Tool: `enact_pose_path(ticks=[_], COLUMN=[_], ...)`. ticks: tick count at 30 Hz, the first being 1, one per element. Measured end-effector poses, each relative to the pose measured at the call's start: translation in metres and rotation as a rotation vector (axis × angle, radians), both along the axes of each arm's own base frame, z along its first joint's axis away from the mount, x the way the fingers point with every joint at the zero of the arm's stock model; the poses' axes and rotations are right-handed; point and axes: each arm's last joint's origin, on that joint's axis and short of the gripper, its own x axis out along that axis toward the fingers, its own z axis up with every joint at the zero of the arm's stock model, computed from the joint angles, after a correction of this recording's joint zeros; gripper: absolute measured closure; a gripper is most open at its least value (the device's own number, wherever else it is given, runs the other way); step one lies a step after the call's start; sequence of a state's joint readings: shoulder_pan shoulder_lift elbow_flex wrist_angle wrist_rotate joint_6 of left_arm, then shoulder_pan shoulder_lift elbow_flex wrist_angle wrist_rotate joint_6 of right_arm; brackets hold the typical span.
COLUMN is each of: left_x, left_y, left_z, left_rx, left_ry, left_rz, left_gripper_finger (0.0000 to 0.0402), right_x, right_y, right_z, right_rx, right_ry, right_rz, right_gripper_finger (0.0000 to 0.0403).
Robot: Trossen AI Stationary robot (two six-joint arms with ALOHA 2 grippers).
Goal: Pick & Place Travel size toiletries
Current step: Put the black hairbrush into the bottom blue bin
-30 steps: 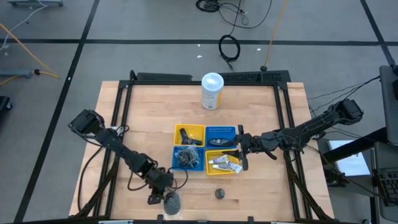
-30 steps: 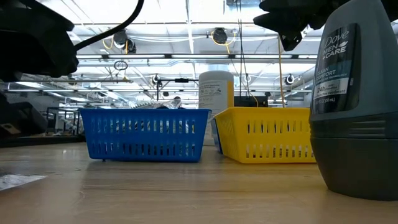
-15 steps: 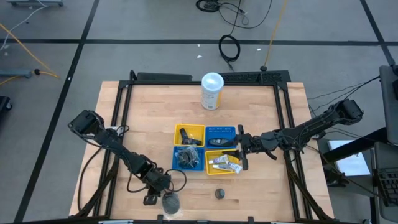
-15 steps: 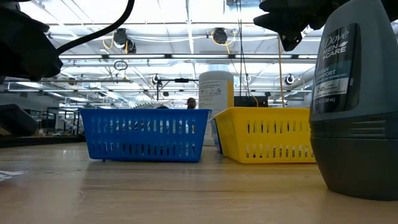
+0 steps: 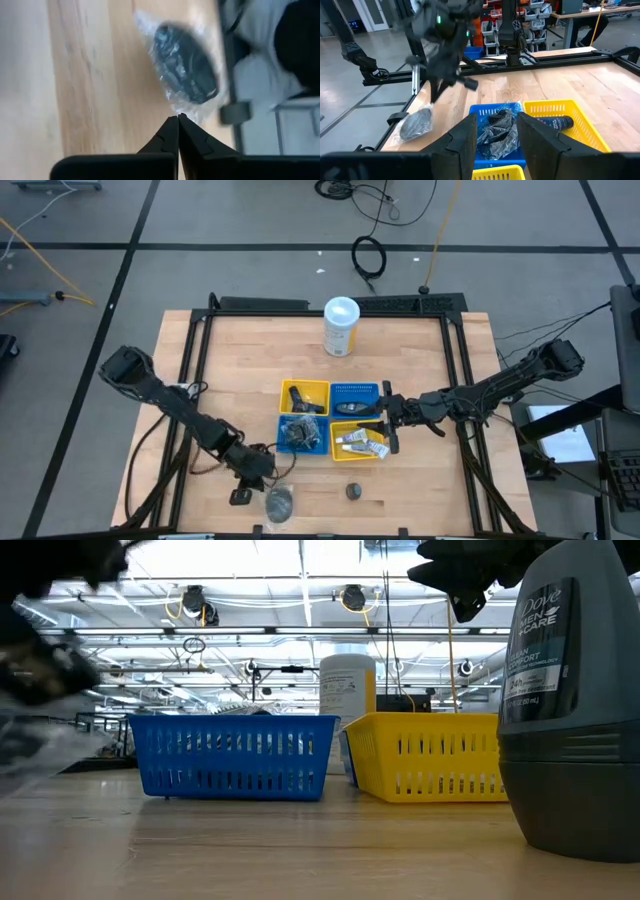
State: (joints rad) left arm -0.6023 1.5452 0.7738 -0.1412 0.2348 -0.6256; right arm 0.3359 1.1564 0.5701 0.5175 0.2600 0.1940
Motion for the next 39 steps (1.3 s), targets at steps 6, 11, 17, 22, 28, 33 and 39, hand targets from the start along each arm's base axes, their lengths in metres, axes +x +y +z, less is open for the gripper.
enact_pose_path(ticks=[6,11,17,22,28,33,39], left_x=[-0.011,-0.023,-0.028,-0.020,-0.013,-0.009,-0.009], left_y=[0.010,0.020,0.021,0.011,0.008,0.014,0.020], left_z=[0.044,0.076,0.084,0.055,0.018,0.010,0.008], left_rx=[0.027,0.083,0.040,0.047,0.115,0.115,0.076], left_ry=[-0.212,-0.408,-0.416,-0.249,-0.034,0.039,0.123], left_rz=[0.079,0.157,0.208,0.221,0.234,0.257,0.297], left_gripper_finger=[0.0402,0.0402,0.0401,0.0385,0.0328,0.0267,0.0210], right_x=[0.000,0.000,0.000,0.000,0.000,0.000,0.000], right_y=[0.000,0.000,0.000,0.000,0.000,0.000,0.000], right_z=[0.000,-0.001,-0.001,-0.001,-0.001,-0.001,-0.001], right_rx=[-0.001,0.000,0.000,-0.001,-0.001,0.003,0.021], right_ry=[0.004,0.007,0.012,0.013,0.013,0.014,0.015], right_rz=[0.000,-0.001,-0.001,-0.001,-0.001,-0.001,-0.004], right_gripper_finger=[0.0273,0.0273,0.0273,0.0273,0.0273,0.0273,0.0273])
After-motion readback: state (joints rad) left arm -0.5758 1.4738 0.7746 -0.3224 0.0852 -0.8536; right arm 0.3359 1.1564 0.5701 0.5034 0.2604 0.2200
